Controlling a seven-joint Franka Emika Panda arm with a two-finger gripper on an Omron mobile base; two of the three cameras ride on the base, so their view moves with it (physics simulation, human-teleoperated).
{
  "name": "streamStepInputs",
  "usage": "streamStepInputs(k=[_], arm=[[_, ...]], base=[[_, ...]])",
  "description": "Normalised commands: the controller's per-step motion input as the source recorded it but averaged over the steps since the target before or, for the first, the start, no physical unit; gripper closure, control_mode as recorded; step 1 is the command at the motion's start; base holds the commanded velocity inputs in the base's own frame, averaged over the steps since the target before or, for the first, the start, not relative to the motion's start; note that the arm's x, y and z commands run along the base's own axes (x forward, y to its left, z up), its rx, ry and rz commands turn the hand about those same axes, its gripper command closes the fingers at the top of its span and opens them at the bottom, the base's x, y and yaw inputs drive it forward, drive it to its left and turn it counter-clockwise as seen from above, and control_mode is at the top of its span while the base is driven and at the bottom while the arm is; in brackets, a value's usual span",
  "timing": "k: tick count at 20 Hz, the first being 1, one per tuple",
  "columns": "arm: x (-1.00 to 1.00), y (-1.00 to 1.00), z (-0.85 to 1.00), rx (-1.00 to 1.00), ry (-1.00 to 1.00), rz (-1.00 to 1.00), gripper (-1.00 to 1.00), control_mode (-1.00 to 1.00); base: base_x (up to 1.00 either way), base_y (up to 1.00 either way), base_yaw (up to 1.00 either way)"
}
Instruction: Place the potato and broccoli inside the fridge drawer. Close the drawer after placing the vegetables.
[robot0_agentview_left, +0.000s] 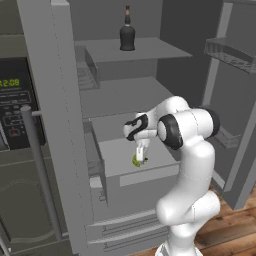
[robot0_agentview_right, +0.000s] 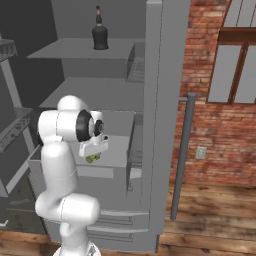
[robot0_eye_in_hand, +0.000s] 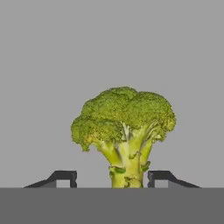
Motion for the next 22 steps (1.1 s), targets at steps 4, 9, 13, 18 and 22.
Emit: streamStepInputs(k=[4,9,13,18,22], arm=[[-0.01,0.00,0.64,0.00,-0.06,0.00,-1.00,-1.00],[-0.10,0.03,0.73,0.00,-0.11,0.00,-1.00,-1.00],[-0.62,0.12,0.74,0.00,-0.23,-0.01,-1.00,-1.00],[-1.00,0.21,0.60,0.00,-0.33,-0.03,-1.00,-1.00],[-1.00,0.04,0.41,0.01,-0.26,-0.14,-1.00,-1.00]], base=[[0.00,0.00,0.00],[0.00,0.00,0.00],[0.00,0.00,0.00],[0.00,0.00,0.00],[0.00,0.00,0.00]])
